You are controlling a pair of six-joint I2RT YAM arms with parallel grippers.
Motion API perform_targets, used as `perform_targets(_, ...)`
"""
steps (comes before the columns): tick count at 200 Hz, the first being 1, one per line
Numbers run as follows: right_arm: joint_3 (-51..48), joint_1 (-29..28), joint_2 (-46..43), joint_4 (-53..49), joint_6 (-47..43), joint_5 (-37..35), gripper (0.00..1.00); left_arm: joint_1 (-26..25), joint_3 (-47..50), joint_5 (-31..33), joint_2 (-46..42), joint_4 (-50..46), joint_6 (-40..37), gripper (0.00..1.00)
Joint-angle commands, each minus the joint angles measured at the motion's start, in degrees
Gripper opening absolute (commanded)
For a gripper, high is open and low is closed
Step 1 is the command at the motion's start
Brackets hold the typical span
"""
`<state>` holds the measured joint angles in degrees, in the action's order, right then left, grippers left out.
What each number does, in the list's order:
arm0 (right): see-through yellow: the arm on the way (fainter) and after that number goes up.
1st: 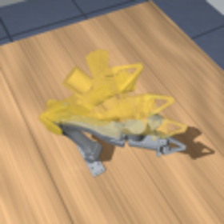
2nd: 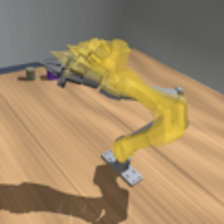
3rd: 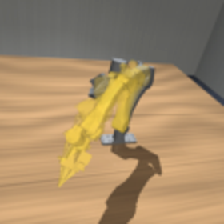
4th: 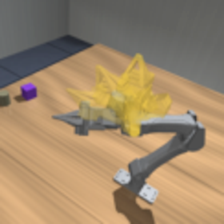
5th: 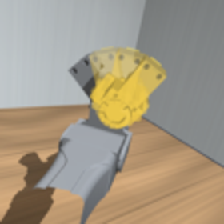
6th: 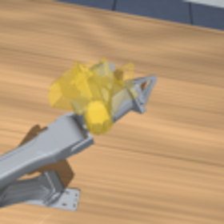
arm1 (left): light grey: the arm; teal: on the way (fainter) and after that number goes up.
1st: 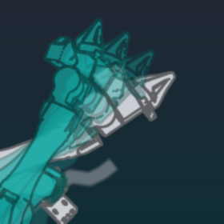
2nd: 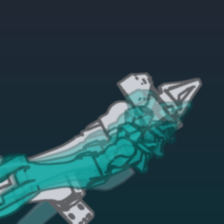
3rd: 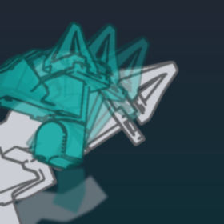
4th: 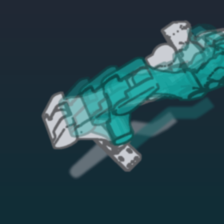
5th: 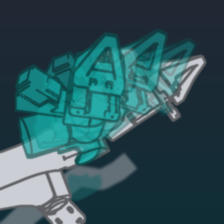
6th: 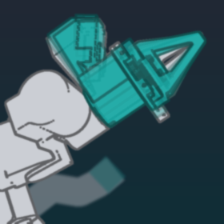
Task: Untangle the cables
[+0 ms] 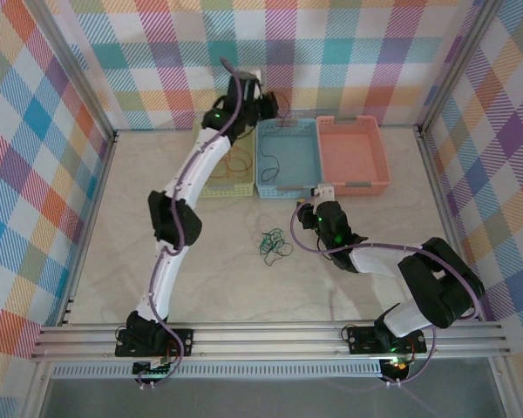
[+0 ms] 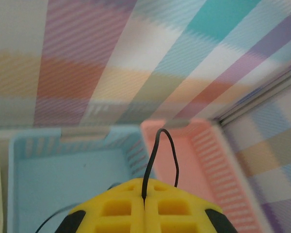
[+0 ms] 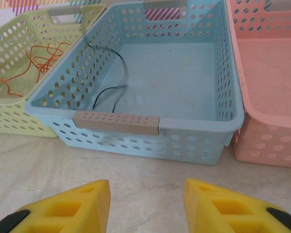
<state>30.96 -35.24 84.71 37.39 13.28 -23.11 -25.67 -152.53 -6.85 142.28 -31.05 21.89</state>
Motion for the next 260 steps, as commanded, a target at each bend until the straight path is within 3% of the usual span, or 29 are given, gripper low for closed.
perform_targets(1, 1.4, 0.3, 0.8, 1.2, 0.9, 1.2, 0.45, 0.6, -2.3, -1.5, 4.2, -1.4, 1.1, 0.00)
perform_targets(67, 1.9, 0.7, 1.3, 0.7, 1.4, 2.2, 0.45, 0.5, -0.5, -1.8, 6.1, -5.6, -0.9, 0.00)
perform_targets(89, 1.8, 0.7, 1.3, 0.7, 1.4, 2.4, 0.45, 0.4, -0.5, -2.0, 4.6, -7.6, -2.0, 0.19)
perform_targets(104, 1.9, 0.7, 1.3, 0.7, 1.5, 2.5, 0.45, 0.1, -0.5, -1.8, 3.2, -9.2, -2.9, 0.44)
perform_targets(111, 1.9, 0.7, 1.3, 0.7, 1.4, 2.5, 0.45, -0.1, -0.6, -1.8, 2.6, -10.0, -3.4, 0.51)
perform_targets(135, 1.9, 0.8, 1.3, 0.7, 1.5, 2.8, 0.45, -1.0, -0.7, 0.2, -1.6, -14.0, -5.6, 0.62)
perform_targets(162, 2.1, 0.8, 1.6, 0.6, 1.0, 3.9, 0.45, -1.9, 2.9, 1.6, -10.1, -17.2, -6.2, 0.63)
perform_targets(180, 2.0, 0.8, 1.8, 1.7, 0.3, 5.8, 0.45, -2.7, 15.5, -0.1, -20.8, -13.9, -4.2, 0.63)
perform_targets(219, 4.8, 0.8, 3.7, -0.8, -1.4, 12.4, 0.47, -6.9, 63.3, -1.2, -51.8, 6.5, 0.6, 0.63)
perform_targets(240, 5.7, 0.8, 4.1, -3.5, -2.3, 15.5, 0.47, -7.5, 80.4, -1.9, -61.8, 12.5, 4.7, 0.60)
perform_targets(260, 5.6, 0.8, 3.9, -4.0, -2.2, 15.8, 0.47, -8.9, 91.3, -1.8, -65.5, 16.4, 6.5, 0.57)
